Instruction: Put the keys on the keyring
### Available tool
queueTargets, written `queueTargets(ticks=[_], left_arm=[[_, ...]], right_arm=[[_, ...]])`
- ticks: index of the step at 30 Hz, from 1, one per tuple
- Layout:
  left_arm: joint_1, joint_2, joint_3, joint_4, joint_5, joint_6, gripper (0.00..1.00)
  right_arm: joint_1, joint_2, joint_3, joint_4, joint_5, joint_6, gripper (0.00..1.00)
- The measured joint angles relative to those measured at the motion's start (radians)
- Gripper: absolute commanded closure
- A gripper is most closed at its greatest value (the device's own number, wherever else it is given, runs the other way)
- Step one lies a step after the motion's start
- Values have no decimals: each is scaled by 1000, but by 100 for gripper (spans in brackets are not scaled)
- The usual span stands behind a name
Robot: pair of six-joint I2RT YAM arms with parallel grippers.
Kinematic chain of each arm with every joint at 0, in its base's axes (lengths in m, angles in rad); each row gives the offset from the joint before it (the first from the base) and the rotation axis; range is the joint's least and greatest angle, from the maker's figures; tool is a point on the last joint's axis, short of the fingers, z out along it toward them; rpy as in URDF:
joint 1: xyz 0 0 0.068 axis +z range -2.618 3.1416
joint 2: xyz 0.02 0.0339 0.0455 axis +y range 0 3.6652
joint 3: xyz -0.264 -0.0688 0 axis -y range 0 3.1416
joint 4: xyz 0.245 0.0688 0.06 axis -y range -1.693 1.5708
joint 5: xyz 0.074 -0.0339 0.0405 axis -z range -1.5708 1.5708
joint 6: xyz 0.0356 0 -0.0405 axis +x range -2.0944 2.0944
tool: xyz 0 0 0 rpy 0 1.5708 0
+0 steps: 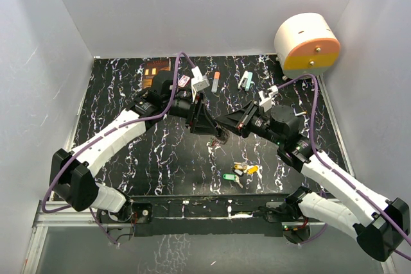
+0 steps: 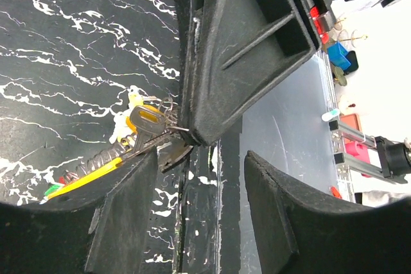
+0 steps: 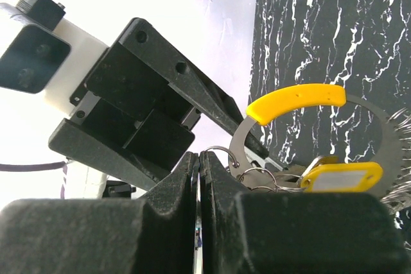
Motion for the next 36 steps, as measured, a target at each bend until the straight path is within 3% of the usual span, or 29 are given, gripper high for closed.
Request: queueTargets(ticks=[16,22,36], left_arm=[[0,-46,20,-31,-157,41,54],[0,-71,22,-14,-201,45,64],[-8,-77,53,-7,-363,90,72]], right_arm=[[0,-34,0,-21,35,95,92],[2,-55,0,-78,65,119,92],[7,-53,54,-257,201,148,92]])
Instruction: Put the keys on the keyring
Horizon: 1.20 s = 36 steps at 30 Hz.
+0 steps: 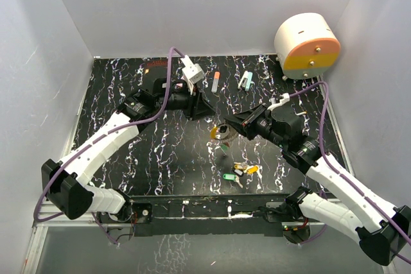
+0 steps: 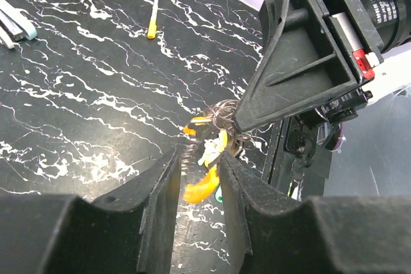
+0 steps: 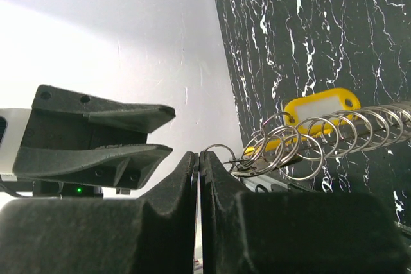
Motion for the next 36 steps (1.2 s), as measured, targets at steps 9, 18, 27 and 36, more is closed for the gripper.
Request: queueTargets(ticks=[9,18,27,36], left_arm=[[-78,0,29,-3,-6,40,77],[-119,3,38,-52,-59,133,81],[-147,11,62,-87,-216,236,80],[-178,23,85,-100,-244,269,79]], right_arm=[[1,1,1,10,65,22,92],[1,4,5,52,97,39,92],[2,15,20,71,101,48,92],[5,24,22,72,111,68,92]])
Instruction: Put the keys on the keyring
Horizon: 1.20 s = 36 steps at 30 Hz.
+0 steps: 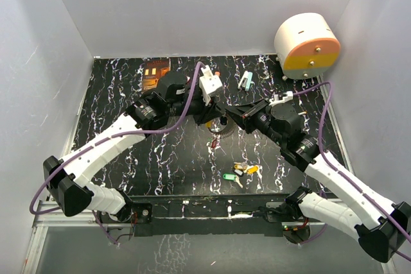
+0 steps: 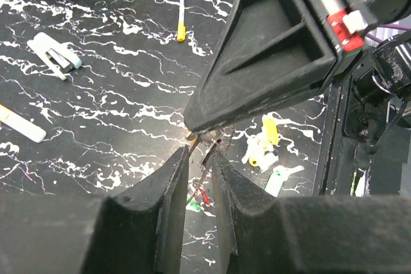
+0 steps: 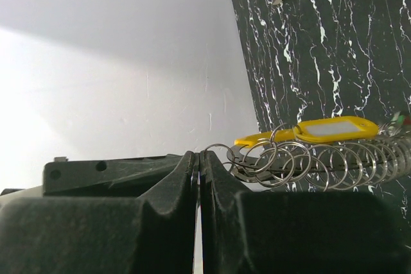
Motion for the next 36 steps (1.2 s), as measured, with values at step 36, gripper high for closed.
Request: queueTargets(ticks=[36], left_arm=[[-31,38,21,2,-34,22,90]], right_arm=[[3,35,13,16,38,6,92]])
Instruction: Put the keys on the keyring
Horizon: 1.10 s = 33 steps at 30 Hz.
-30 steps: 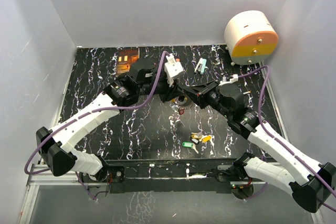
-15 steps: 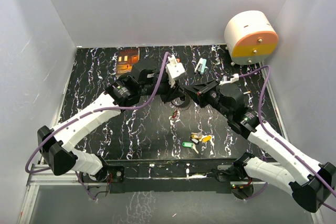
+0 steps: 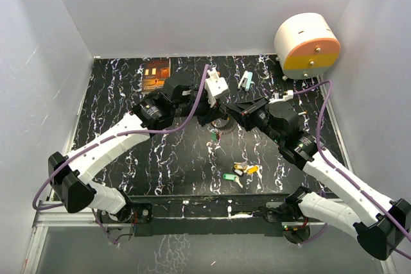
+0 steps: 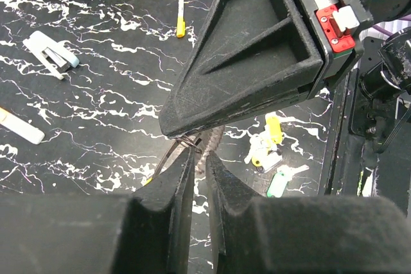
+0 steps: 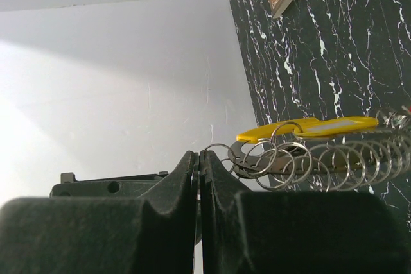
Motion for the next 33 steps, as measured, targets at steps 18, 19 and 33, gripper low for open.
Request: queueTargets(ticks=[18,19,33], left_arm=[[-1,9,4,-2,-18,12,100],[-1,9,6,-2,-18,14,100],[-14,9,10,-14,-69,142,100]], right_arm=[[0,0,0,18,0,22,92],[0,0,0,23,0,24,92],[0,0,-3,39,-9,76,92]])
